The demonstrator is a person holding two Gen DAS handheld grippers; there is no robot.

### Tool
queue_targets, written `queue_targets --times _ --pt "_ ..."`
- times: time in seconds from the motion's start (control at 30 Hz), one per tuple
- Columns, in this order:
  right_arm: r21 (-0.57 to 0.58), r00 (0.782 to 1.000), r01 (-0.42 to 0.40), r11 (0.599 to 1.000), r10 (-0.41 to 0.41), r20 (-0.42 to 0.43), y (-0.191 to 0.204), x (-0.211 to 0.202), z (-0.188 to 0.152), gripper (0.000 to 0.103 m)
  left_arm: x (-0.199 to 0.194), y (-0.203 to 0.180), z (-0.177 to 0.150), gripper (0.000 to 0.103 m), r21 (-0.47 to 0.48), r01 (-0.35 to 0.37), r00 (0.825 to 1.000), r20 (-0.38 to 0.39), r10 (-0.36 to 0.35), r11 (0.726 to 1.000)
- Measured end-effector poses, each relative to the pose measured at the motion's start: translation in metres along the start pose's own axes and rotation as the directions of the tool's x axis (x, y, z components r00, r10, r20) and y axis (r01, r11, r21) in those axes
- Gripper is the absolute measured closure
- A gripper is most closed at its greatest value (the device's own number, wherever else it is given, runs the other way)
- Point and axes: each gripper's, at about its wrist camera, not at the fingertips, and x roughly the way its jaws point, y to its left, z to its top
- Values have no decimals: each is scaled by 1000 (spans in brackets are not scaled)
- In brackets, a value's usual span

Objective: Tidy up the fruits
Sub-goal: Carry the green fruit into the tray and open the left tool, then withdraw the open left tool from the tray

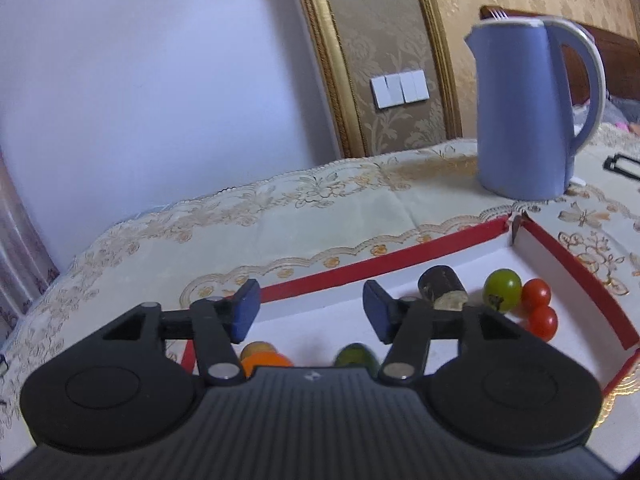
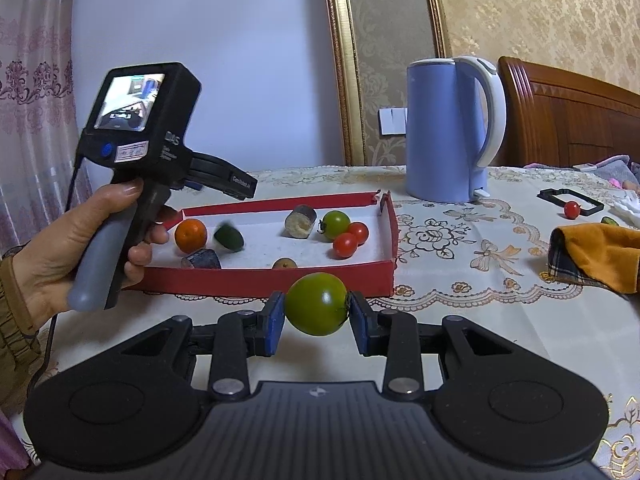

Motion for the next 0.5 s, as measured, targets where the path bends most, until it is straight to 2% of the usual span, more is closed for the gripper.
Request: queue_targets --times 0.13,0.2,0.27,0.37,0.5 --pt "-2 1000 -3 1000 3 -1 2 2 -1 69 -20 19 -13 25 -53 5 1000 -13 -6 999" --pt "-3 1000 -3 1000 3 2 5 2 -1 69 -36 29 -25 12 -55 11 1000 6 -11 998" --pt "1 1000 -7 1000 7 9 6 2 -1 68 -56 43 -40 5 -84 23 999 45 -20 996" --pt "-2 1000 -8 1000 8 8 9 6 1 68 -77 60 -61 3 -103 1 996 83 7 995" --pt "-12 1000 -12 1000 12 11 17 11 4 68 -89 71 -86 2 -107 -34 994 98 45 994"
